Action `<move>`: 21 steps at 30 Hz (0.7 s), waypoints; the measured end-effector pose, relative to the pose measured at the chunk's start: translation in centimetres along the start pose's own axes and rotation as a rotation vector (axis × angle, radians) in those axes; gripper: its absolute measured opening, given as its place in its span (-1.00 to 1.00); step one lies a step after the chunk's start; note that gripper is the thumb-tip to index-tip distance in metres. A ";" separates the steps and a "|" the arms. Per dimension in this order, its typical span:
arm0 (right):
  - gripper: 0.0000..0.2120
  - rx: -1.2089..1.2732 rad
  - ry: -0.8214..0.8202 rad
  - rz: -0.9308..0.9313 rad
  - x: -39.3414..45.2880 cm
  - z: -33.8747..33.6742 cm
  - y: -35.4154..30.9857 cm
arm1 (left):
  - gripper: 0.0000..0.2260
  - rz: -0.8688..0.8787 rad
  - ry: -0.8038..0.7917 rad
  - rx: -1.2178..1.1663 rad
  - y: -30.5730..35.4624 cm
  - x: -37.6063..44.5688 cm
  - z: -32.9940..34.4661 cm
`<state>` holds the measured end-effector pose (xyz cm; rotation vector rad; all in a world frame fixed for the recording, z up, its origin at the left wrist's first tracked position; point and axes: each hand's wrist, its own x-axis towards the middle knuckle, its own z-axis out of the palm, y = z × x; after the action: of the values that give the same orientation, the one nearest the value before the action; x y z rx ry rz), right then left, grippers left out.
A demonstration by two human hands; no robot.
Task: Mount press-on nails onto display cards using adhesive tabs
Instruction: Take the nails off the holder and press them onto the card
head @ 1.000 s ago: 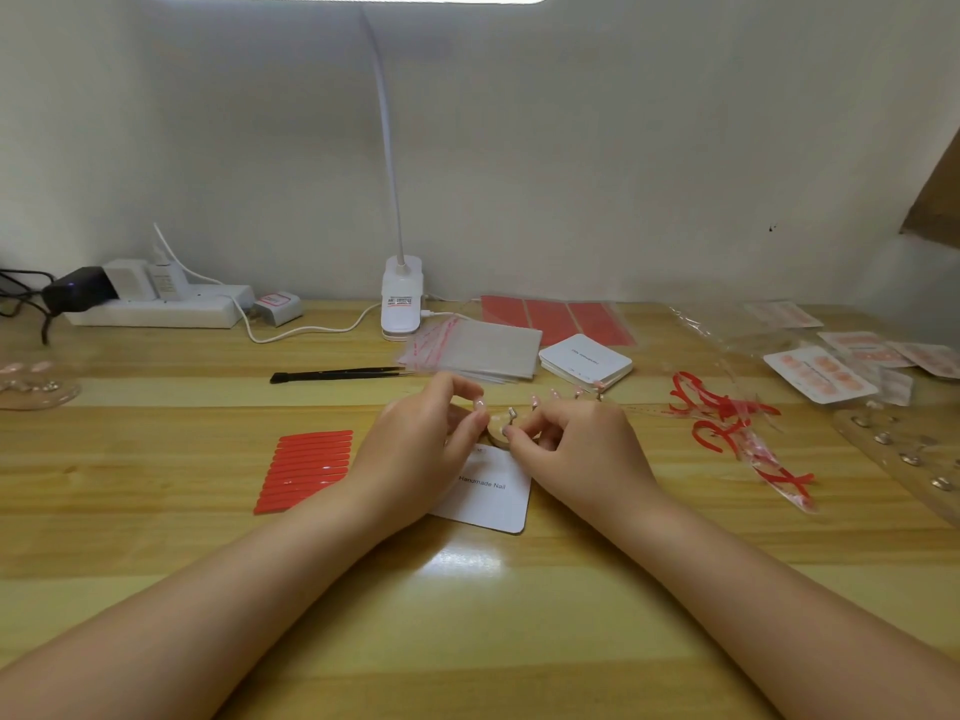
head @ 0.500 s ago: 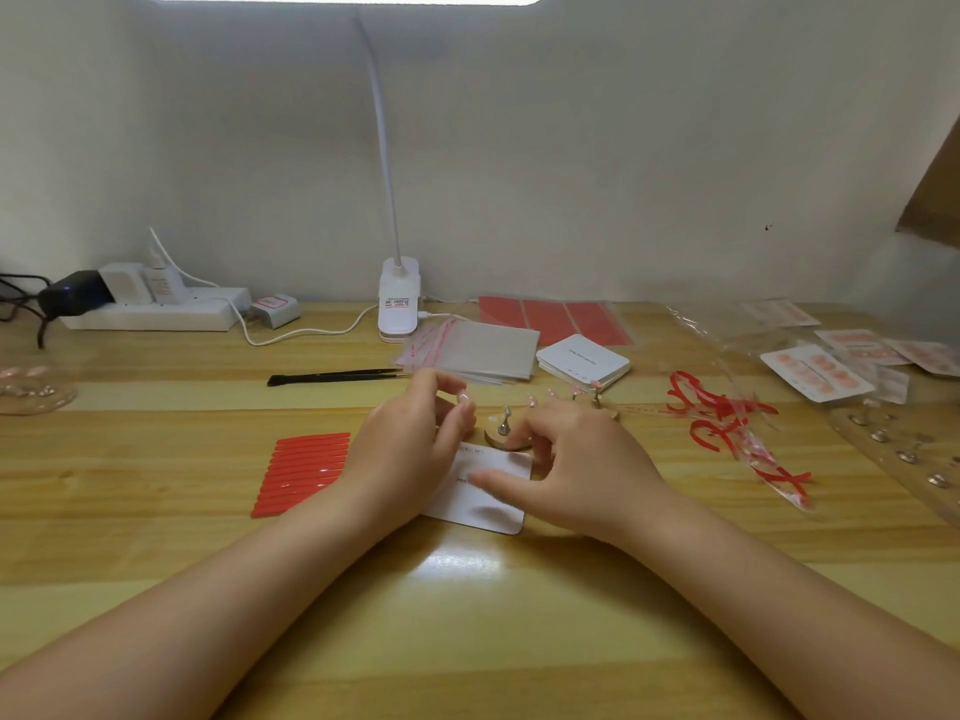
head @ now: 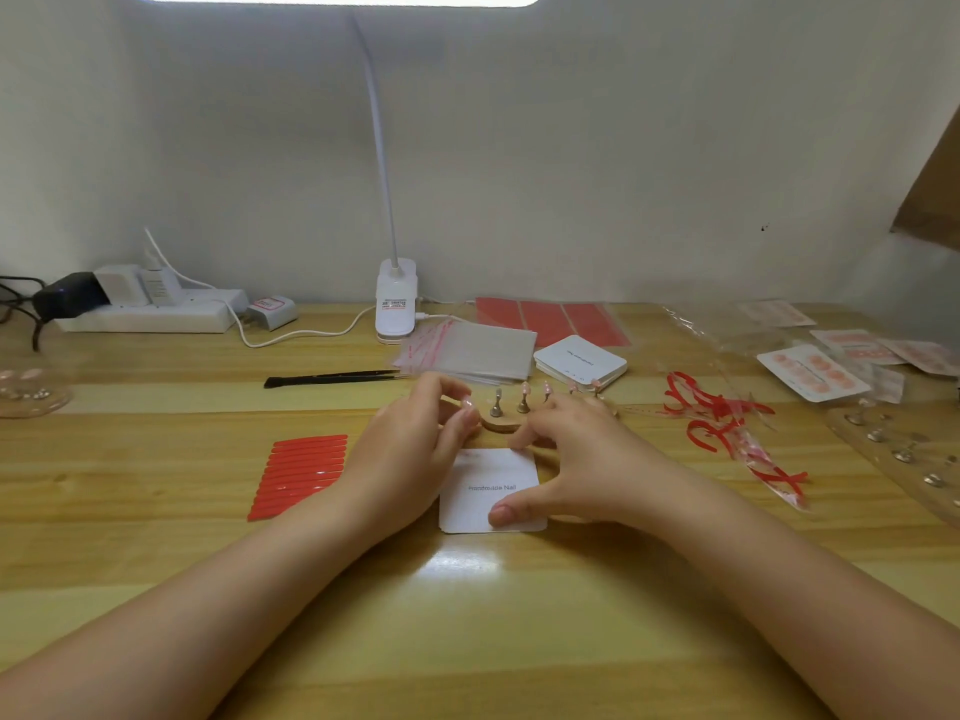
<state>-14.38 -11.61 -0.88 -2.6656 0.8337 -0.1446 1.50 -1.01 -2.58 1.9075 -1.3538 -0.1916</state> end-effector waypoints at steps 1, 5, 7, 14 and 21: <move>-0.27 0.020 0.000 0.004 0.0 -0.1 0.1 | -0.91 -0.005 0.016 0.000 0.0 0.0 0.0; -0.34 0.152 0.087 -0.008 0.1 -0.4 0.5 | -0.91 -0.029 0.088 -0.087 0.0 0.0 -0.2; -0.32 0.172 0.159 -0.027 0.1 -0.5 0.7 | -0.94 -0.056 0.116 -0.204 0.2 0.1 -0.4; -0.33 0.256 0.281 -0.032 0.1 -0.1 1.1 | -0.91 -0.143 -0.087 -0.499 1.1 -0.1 -0.3; -0.29 0.513 0.389 0.013 -0.5 -0.9 0.0 | -0.82 -0.104 -0.016 -0.679 1.4 -0.2 -1.1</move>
<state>-14.93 -11.62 -0.08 -2.1720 0.7919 -0.7816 0.94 -0.46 -1.01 1.3950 -1.0193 -0.6331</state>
